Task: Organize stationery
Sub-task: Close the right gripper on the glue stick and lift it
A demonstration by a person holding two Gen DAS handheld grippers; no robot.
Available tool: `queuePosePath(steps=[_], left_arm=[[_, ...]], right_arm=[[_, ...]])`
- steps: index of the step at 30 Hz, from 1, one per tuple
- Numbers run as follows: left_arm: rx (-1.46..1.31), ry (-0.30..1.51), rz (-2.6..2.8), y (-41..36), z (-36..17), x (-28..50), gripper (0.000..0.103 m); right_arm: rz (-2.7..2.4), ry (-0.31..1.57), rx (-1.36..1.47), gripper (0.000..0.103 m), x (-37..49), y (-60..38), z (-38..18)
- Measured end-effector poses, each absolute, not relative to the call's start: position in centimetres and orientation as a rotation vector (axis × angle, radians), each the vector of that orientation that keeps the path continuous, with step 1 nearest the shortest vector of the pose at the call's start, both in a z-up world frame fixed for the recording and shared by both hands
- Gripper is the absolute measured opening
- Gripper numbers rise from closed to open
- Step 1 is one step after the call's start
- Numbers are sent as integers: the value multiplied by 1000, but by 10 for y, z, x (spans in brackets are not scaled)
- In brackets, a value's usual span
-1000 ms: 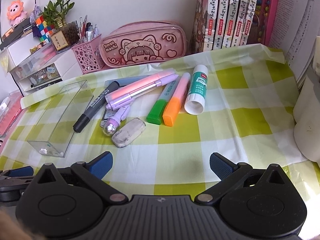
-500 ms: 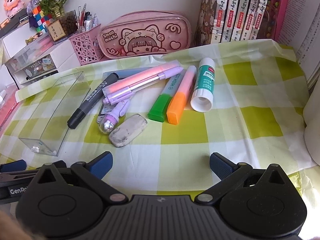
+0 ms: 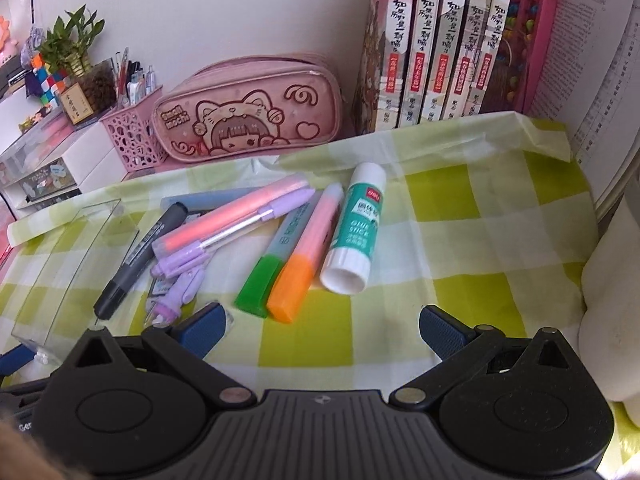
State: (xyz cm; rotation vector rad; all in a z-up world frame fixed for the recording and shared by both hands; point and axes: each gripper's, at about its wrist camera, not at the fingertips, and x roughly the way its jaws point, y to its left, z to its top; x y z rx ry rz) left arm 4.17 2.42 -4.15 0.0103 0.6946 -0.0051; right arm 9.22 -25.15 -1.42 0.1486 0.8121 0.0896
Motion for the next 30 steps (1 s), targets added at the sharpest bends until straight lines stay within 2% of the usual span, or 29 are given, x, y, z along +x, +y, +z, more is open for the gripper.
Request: queuePosePath(steps=[5, 8, 12, 16, 24, 26, 30], left_arm=[[22, 682, -43, 22, -43, 48, 97], [24, 681, -58, 21, -44, 51, 97], [28, 678, -73, 19, -45, 52, 97], [30, 677, -75, 18, -45, 51, 97], [34, 674, -81, 18, -45, 51, 95], [38, 668, -89, 18, -45, 50, 92], [44, 668, -104, 16, -43, 50, 86]], right_arm=[[85, 803, 180, 101, 109, -262, -9], [87, 783, 195, 93, 118, -264, -6], [58, 780, 238, 72, 132, -273, -4], [31, 788, 277, 56, 143, -282, -8], [46, 820, 309, 46, 155, -285, -20], [55, 830, 327, 44, 156, -286, -22], [61, 842, 330, 33, 156, -283, -25]])
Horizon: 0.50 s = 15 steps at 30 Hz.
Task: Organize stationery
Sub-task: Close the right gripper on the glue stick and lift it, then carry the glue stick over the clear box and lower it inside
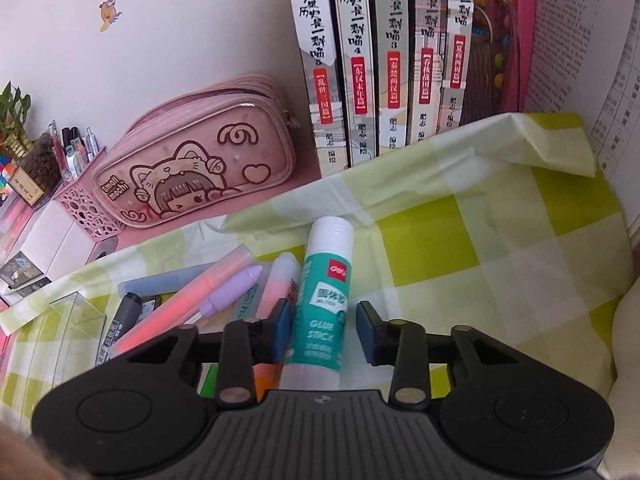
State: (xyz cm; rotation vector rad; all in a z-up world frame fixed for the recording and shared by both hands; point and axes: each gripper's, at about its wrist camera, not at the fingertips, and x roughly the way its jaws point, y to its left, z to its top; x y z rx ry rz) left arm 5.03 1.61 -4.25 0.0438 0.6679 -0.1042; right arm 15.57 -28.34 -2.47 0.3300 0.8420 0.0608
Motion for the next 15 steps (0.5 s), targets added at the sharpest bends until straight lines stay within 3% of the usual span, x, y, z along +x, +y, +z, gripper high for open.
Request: queuePosePath(steps=[2, 15], left_arm=[[47, 670, -113, 17, -41, 52, 77], [51, 641, -165, 16, -44, 52, 77]], right_arm=[[58, 840, 319, 33, 154, -281, -24], [39, 781, 354, 31, 132, -275, -6]])
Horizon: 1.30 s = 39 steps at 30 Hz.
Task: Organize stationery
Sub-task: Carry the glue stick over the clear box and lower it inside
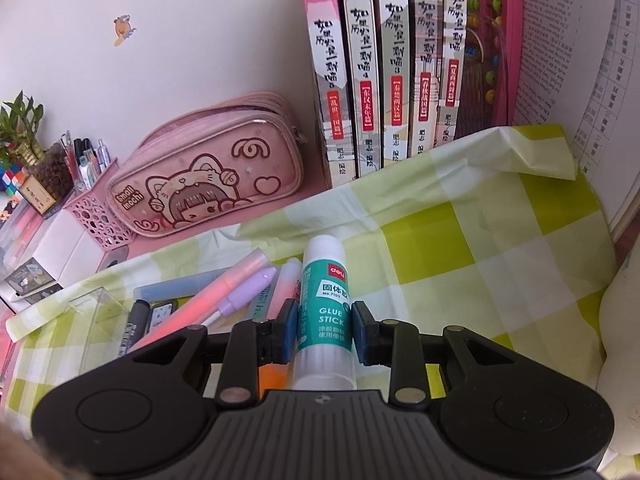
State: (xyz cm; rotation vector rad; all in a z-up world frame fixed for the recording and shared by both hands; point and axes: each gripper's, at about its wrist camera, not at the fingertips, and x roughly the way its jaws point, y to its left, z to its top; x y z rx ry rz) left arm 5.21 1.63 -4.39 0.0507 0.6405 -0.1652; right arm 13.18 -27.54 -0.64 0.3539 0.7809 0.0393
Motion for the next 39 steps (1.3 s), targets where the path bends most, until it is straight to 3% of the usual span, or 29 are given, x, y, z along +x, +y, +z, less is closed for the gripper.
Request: queuePosePath(steps=[17, 28, 39], left_arm=[[74, 639, -220, 23, -44, 46, 75], [73, 640, -222, 23, -44, 45, 75], [73, 642, -234, 22, -44, 47, 76]], right_arm=[[287, 733, 503, 31, 104, -230, 37], [470, 866, 509, 31, 133, -140, 28], [465, 924, 435, 31, 155, -113, 12]])
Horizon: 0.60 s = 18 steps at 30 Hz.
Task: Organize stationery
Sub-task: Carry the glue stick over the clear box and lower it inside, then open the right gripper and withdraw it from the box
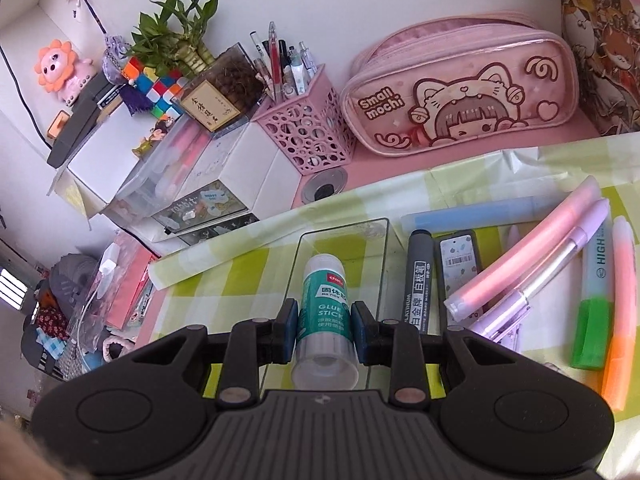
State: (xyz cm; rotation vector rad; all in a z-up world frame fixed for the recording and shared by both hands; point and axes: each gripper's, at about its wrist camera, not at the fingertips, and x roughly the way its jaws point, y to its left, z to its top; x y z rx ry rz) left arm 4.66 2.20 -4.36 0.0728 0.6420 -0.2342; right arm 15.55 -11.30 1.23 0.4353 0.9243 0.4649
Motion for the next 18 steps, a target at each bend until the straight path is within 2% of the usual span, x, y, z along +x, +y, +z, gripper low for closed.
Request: queuePosePath(steps=[14, 18], left_arm=[[72, 643, -240, 23, -44, 48, 77], [72, 643, -240, 23, -44, 48, 77]], right_arm=[[584, 948, 440, 35, 148, -103, 13], [570, 925, 431, 40, 145, -110, 19]])
